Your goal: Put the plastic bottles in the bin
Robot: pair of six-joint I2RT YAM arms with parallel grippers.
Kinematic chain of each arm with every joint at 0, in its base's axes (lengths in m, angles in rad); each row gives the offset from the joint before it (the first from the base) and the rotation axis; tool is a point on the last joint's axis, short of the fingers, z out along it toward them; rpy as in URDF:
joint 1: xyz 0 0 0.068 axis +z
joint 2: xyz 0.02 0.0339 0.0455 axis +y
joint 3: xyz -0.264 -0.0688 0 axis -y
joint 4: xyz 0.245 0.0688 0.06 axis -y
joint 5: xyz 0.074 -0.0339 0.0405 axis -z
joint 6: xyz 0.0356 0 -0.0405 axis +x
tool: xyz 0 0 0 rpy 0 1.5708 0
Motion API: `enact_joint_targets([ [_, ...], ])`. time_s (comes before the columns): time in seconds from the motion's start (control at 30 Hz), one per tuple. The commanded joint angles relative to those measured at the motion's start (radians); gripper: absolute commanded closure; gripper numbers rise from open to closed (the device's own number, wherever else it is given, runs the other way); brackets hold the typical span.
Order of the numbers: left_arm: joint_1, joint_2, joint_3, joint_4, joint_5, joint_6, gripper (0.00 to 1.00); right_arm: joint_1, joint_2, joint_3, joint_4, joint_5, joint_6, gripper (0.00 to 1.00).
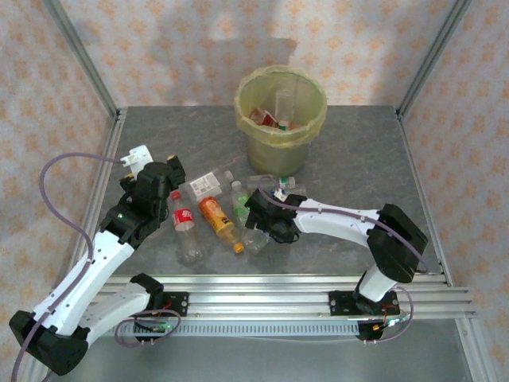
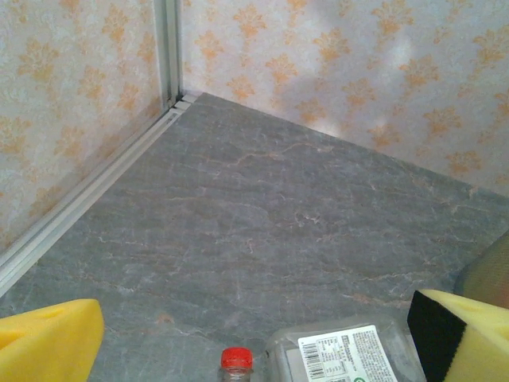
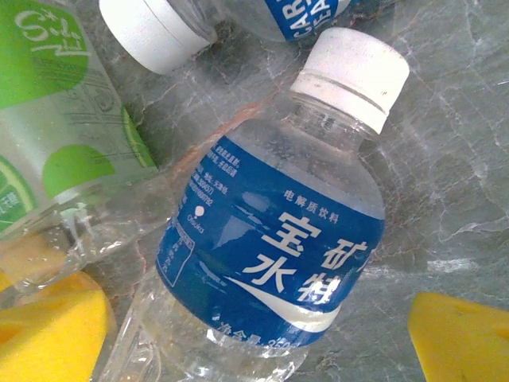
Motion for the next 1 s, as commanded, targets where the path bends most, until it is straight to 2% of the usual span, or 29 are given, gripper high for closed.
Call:
enact_joint_targets([
  [0.0,0.01,-0.007,-0.01,-0.028,-0.025,-0.029,0.0,0.003,0.005,-0.008,-0.019,0.018,0.018,0.05],
  [0.2,0.011,0.0,-0.008,-0.027,-0.013,-0.034,0.0,-0.002,0.001,-0.034,-0.043,0.04,0.025,0.09],
  [0.5,0.013,0.007,-0.003,-0.036,-0.014,-0.04,0.0,-0.039,-0.012,-0.125,0.013,0.024,0.042,0.13],
  [0.8,0.014,0.02,0.004,-0.043,-0.016,-0.044,0.0,-0.063,0.038,-0.157,0.052,0.002,0.018,0.18],
  [0.97,0.016,0.027,0.007,-0.048,-0.023,-0.055,0.0,-0.065,0.039,-0.165,0.049,0.003,0.004,0.29],
])
